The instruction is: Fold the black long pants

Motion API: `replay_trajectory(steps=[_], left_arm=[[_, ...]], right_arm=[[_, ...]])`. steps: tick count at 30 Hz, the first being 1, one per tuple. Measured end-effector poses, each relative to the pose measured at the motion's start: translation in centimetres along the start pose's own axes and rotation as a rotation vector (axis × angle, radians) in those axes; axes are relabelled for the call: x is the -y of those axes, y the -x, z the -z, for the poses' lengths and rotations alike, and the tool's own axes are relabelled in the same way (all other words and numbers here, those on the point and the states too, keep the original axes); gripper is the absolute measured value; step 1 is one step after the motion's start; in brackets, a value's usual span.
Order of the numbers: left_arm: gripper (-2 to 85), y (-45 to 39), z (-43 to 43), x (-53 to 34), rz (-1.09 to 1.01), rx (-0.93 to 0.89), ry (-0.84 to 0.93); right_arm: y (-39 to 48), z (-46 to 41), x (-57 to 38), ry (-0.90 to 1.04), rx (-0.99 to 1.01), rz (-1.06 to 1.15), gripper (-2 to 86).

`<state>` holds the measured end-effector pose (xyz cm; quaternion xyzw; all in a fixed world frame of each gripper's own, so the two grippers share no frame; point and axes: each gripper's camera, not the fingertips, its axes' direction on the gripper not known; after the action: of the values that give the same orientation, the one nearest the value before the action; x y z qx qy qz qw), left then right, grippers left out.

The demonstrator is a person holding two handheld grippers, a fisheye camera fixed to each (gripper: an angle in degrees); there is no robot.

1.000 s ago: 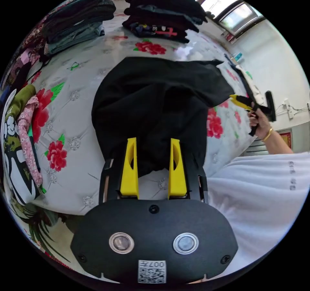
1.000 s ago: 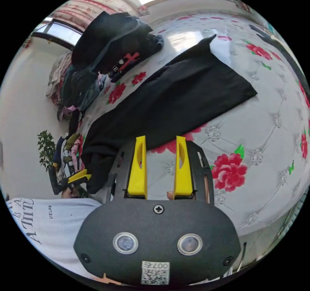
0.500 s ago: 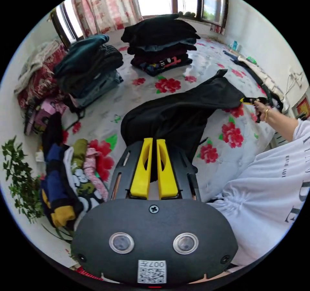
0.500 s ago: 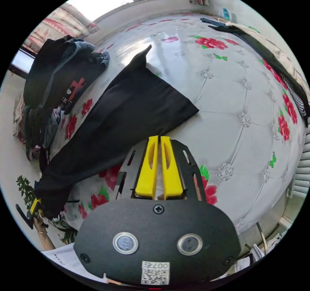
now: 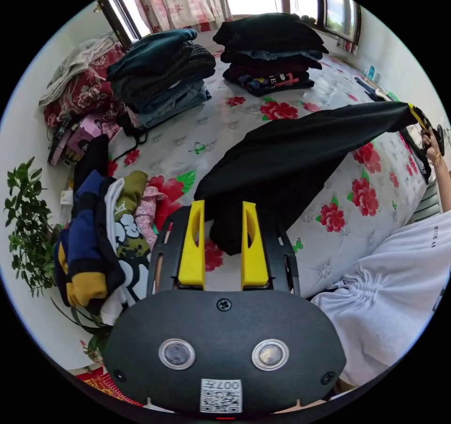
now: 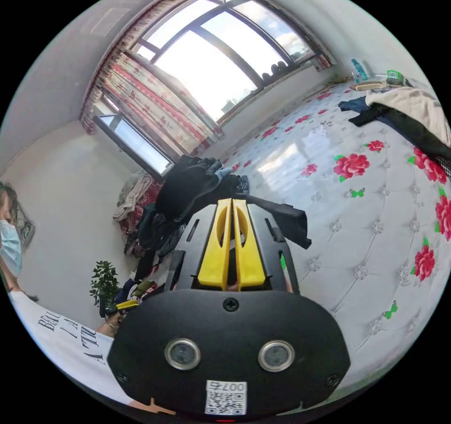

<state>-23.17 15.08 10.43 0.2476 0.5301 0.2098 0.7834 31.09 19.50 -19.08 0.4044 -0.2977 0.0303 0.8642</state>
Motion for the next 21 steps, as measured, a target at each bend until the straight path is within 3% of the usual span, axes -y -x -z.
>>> replay_trajectory(steps=[7, 11, 13, 17, 21], left_arm=[[12.1, -0.4, -5.7, 3.0, -0.083, -0.041, 0.029], [1.4, 0.3, -9.0, 7.8, -0.171, 0.000, 0.129], [0.3, 1.9, -7.0, 10.3, -0.148, -0.019, 0.082], [-0.4, 4.6, 4.0, 13.3, -0.116, 0.024, -0.203], [-0.4, 3.1, 12.5, 9.3, -0.202, 0.175, -0.392]], right_arm=[[-1.5, 0.1, -0.7, 0.092, -0.067, -0.116, -0.3], [0.4, -1.2, 1.4, 0.078, -0.052, -0.101, -0.3], [1.8, -1.2, 3.0, 0.061, -0.046, -0.069, -0.3], [5.6, 1.1, 5.4, -0.011, -0.027, 0.067, -0.3], [6.7, 4.1, 4.5, -0.067, 0.017, 0.122, -0.3]])
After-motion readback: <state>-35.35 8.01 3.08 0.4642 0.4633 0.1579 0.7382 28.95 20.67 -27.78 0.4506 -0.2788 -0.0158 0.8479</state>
